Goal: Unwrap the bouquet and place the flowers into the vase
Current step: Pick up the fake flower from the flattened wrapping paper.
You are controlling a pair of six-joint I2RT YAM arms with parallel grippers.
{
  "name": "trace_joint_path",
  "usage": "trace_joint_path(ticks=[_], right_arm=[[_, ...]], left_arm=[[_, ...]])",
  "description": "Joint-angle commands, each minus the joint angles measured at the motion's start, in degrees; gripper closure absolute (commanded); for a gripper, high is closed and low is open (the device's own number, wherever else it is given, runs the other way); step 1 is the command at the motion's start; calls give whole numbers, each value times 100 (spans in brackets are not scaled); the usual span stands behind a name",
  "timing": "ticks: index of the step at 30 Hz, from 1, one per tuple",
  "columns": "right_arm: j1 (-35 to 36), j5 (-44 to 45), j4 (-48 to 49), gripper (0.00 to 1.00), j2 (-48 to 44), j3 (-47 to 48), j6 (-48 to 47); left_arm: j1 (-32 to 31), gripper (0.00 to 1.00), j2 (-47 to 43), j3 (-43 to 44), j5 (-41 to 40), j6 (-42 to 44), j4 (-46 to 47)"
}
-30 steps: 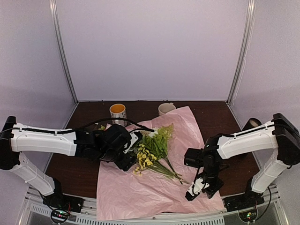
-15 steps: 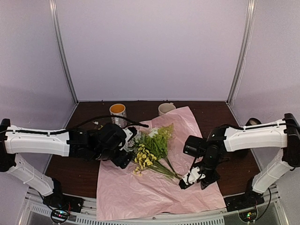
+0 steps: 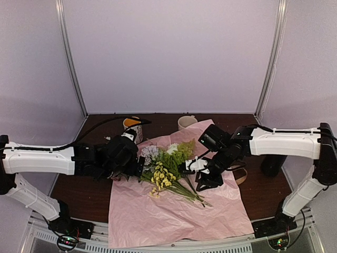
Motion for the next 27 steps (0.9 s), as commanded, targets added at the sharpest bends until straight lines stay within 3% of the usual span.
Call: trace_joint_path(ticks=[1,13,21,27], right_arm=[[-14,-272,769,63,293,-255,791],[-230,827,1500,68,850,-167,1875],[-331,557,1430,62,1450,244,2282],[-401,415,1432,73,1673,326,2451]], left_arm=[[40,8,-155,-186,-331,-1083,306],[40,15,-283,-420,-105,-1322,476],[41,16,-315,-417,-167,-1311,370],[40,16,-275,-400,-174,-1286,379]])
